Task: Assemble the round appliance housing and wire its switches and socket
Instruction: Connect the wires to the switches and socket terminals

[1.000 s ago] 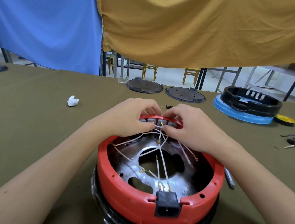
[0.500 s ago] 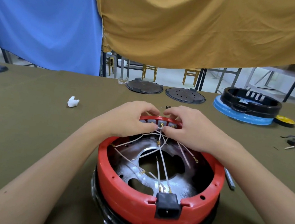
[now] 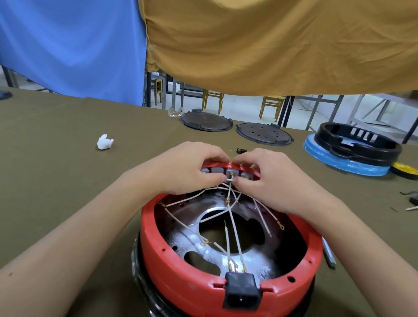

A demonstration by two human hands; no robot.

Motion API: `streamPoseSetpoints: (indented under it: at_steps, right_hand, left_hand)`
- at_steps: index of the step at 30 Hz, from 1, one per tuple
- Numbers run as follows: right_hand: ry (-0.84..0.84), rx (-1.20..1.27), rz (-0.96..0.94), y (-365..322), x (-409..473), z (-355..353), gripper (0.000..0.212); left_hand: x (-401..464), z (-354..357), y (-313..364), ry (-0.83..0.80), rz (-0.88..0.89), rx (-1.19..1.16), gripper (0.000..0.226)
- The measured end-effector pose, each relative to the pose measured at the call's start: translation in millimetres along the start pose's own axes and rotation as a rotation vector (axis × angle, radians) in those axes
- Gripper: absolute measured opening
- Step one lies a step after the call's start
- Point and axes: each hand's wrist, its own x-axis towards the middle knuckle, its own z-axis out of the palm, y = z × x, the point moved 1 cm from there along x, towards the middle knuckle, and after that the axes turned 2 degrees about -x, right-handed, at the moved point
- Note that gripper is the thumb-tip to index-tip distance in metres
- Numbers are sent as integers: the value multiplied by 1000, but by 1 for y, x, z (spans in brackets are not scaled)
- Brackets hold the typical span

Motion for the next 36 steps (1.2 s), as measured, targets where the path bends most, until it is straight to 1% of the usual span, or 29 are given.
streamPoseSetpoints:
  at_steps: [2, 4, 6, 8, 14, 16, 18, 20, 22, 26, 34, 36]
  right_hand:
    - [1, 28, 2, 2, -2, -1, 42]
    - [7, 77, 15, 6, -7, -5, 44]
    - [25, 84, 23, 10, -11, -8, 38]
    - [31, 57, 23, 11, -14, -9, 30]
    - [44, 64, -13, 5, -16, -6, 22]
    - [31, 58, -24, 3, -16, -5, 22]
    - [36, 59, -24, 2, -16, -3, 23]
    - [49, 66, -31, 2, -16, -3, 22]
    - [55, 66, -45, 1, -16, -3, 21]
    - [56, 86, -45, 1, -16, -3, 17]
    - [52, 134, -58, 3, -14, -1, 13]
    - [51, 144, -62, 3, -13, -2, 12]
  left_hand:
    - [-2, 1, 0, -10, 15, -54, 35]
    - [-3, 1, 0, -19, 24, -56, 26]
    - [-3, 0, 1, -13, 32, 16, 13]
    - [-3, -1, 2, -12, 31, 55, 8]
    - [-9, -11, 0, -18, -12, 186, 11]
    - [-10, -12, 0, -4, -6, 170, 13]
    - [-10, -9, 4, -3, 42, 120, 20]
    - [-9, -5, 7, -27, 96, 62, 22]
    - [-8, -2, 7, -29, 123, 64, 16]
    - [-4, 0, 3, -25, 123, 64, 4]
    - [-1, 1, 4, -57, 132, 21, 25]
    - [-1, 1, 5, -59, 128, 12, 27]
